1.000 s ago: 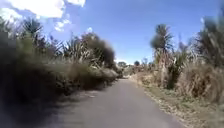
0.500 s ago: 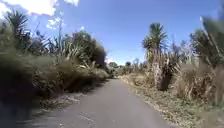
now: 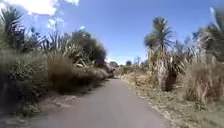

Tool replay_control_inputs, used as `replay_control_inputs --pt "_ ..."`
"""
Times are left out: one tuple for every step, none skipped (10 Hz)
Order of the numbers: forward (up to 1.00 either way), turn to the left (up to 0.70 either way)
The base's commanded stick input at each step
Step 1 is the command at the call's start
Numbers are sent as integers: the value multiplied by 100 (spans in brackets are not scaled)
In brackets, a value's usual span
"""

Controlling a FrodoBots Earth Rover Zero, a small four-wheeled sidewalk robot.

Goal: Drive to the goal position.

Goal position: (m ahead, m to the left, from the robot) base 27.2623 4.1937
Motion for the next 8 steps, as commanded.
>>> replay_control_inputs --pt "85 0" --pt "85 0" --pt "85 0" --pt "85 0" --pt "85 0" --pt "85 0" --pt "85 0" --pt "85 0"
